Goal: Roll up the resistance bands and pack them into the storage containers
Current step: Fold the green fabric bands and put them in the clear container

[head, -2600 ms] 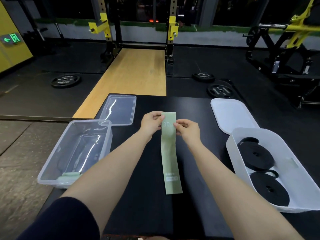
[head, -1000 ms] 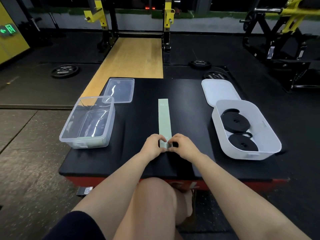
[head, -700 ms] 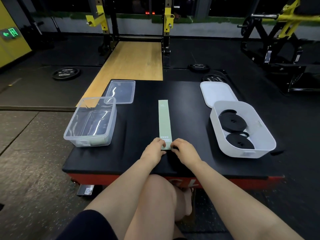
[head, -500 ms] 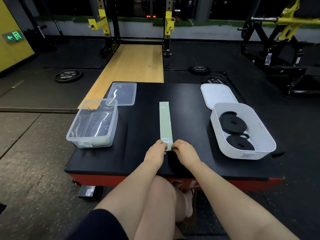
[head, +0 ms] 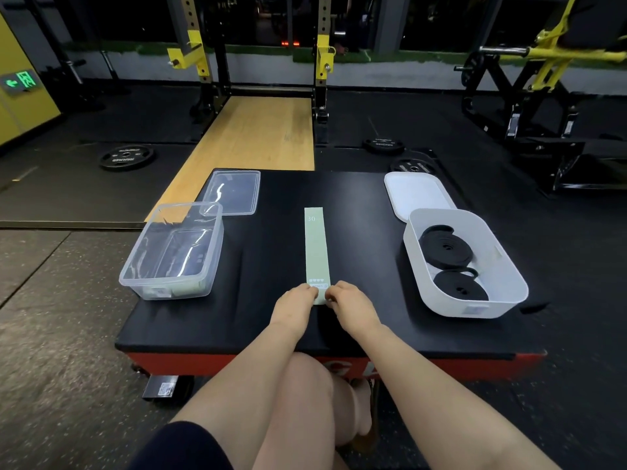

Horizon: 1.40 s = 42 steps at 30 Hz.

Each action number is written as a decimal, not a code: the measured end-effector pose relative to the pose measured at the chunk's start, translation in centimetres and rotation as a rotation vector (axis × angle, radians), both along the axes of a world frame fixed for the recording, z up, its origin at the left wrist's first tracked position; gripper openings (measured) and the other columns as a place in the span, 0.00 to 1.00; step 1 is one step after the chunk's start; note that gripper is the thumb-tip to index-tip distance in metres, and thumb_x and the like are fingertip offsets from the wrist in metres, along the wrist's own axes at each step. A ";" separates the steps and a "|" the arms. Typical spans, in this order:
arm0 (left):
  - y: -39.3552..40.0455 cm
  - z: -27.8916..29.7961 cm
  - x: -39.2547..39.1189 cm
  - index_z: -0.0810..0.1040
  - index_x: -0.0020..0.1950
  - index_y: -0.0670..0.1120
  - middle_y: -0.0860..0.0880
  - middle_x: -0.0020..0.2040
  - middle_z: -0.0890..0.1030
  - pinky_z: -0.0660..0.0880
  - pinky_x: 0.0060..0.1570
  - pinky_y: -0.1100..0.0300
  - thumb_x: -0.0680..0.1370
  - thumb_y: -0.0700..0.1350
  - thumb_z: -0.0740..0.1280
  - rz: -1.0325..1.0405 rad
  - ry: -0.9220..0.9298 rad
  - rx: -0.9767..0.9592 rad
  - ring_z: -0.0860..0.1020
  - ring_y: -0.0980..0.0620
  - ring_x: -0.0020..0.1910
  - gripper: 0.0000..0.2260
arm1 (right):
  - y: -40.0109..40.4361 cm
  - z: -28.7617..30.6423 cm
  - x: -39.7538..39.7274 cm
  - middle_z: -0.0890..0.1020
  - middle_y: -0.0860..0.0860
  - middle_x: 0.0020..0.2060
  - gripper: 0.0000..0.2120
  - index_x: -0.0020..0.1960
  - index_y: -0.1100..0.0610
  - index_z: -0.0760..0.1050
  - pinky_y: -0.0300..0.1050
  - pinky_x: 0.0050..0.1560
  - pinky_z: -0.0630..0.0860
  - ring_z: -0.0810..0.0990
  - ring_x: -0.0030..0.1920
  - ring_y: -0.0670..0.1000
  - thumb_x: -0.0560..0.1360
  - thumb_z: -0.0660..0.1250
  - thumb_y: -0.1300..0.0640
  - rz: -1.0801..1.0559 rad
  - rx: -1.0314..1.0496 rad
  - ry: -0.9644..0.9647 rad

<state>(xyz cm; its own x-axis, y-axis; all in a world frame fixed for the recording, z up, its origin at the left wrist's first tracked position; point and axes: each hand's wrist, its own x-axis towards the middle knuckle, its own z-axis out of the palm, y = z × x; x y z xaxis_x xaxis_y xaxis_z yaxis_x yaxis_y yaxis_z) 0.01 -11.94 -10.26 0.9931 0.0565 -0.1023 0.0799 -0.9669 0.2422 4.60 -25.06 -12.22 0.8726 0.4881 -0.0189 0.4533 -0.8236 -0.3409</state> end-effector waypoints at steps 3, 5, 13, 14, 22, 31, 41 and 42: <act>0.1 0.2 0.2 0.65 0.42 0.45 0.45 0.48 0.71 0.64 0.39 0.57 0.73 0.31 0.57 -0.010 0.013 0.020 0.66 0.47 0.40 0.09 | 0.2 -0.2 0.1 0.75 0.53 0.51 0.09 0.54 0.59 0.76 0.45 0.42 0.70 0.75 0.50 0.55 0.78 0.59 0.63 -0.013 -0.015 -0.021; 0.3 0.3 0.4 0.63 0.38 0.45 0.46 0.44 0.69 0.63 0.37 0.57 0.71 0.30 0.58 -0.003 0.019 0.007 0.66 0.47 0.38 0.10 | 0.2 -0.4 0.2 0.74 0.52 0.50 0.09 0.52 0.59 0.77 0.46 0.43 0.72 0.74 0.49 0.54 0.78 0.59 0.62 -0.042 0.019 -0.010; 0.5 -0.4 0.4 0.76 0.57 0.43 0.47 0.54 0.76 0.67 0.43 0.59 0.78 0.38 0.59 0.076 0.052 -0.162 0.71 0.48 0.44 0.10 | -0.3 -0.2 0.1 0.76 0.52 0.49 0.08 0.50 0.58 0.78 0.49 0.51 0.75 0.76 0.49 0.54 0.79 0.60 0.60 -0.057 0.118 0.096; 0.5 -0.3 0.2 0.76 0.57 0.43 0.47 0.54 0.76 0.68 0.44 0.59 0.78 0.38 0.59 0.089 0.053 -0.187 0.71 0.48 0.45 0.10 | -0.4 -0.1 0.0 0.76 0.52 0.49 0.07 0.50 0.58 0.78 0.49 0.51 0.74 0.76 0.49 0.54 0.79 0.60 0.61 -0.054 0.119 0.105; 0.2 0.1 -1.3 0.80 0.52 0.45 0.48 0.52 0.79 0.68 0.45 0.63 0.77 0.34 0.60 0.166 0.074 -0.328 0.71 0.51 0.45 0.12 | -1.2 0.3 -2.0 0.78 0.54 0.49 0.06 0.49 0.57 0.76 0.45 0.44 0.70 0.74 0.46 0.54 0.79 0.60 0.62 -0.034 0.123 0.176; -0.8 -0.6 -3.1 0.80 0.53 0.43 0.46 0.56 0.77 0.74 0.50 0.56 0.77 0.38 0.63 0.225 0.061 -0.317 0.77 0.46 0.53 0.08 | -1.9 0.0 -4.0 0.77 0.50 0.43 0.07 0.44 0.54 0.70 0.43 0.44 0.69 0.74 0.45 0.54 0.78 0.59 0.64 -0.066 0.180 0.217; 0.0 -0.8 -3.3 0.75 0.44 0.49 0.48 0.50 0.79 0.76 0.50 0.52 0.76 0.38 0.64 0.173 -0.022 -0.342 0.77 0.47 0.49 0.06 | -1.5 -1.4 -4.8 0.71 0.49 0.44 0.06 0.45 0.58 0.76 0.42 0.49 0.70 0.73 0.45 0.52 0.77 0.60 0.64 -0.144 0.310 0.107; 0.0 -0.9 -3.2 0.75 0.45 0.48 0.48 0.50 0.79 0.76 0.49 0.52 0.76 0.38 0.64 0.167 -0.021 -0.332 0.77 0.46 0.49 0.06 | -1.5 -1.5 -4.8 0.71 0.48 0.44 0.06 0.46 0.59 0.76 0.41 0.49 0.70 0.73 0.45 0.51 0.77 0.61 0.63 -0.157 0.321 0.103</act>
<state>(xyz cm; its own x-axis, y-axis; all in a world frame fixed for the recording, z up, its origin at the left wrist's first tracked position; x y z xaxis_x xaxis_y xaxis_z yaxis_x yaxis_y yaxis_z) -3.23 -11.92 -11.11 0.9752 0.1846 -0.1218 0.2211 -0.8094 0.5441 -0.19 -26.53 -13.76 0.9387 0.3441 0.0215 0.2799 -0.7241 -0.6303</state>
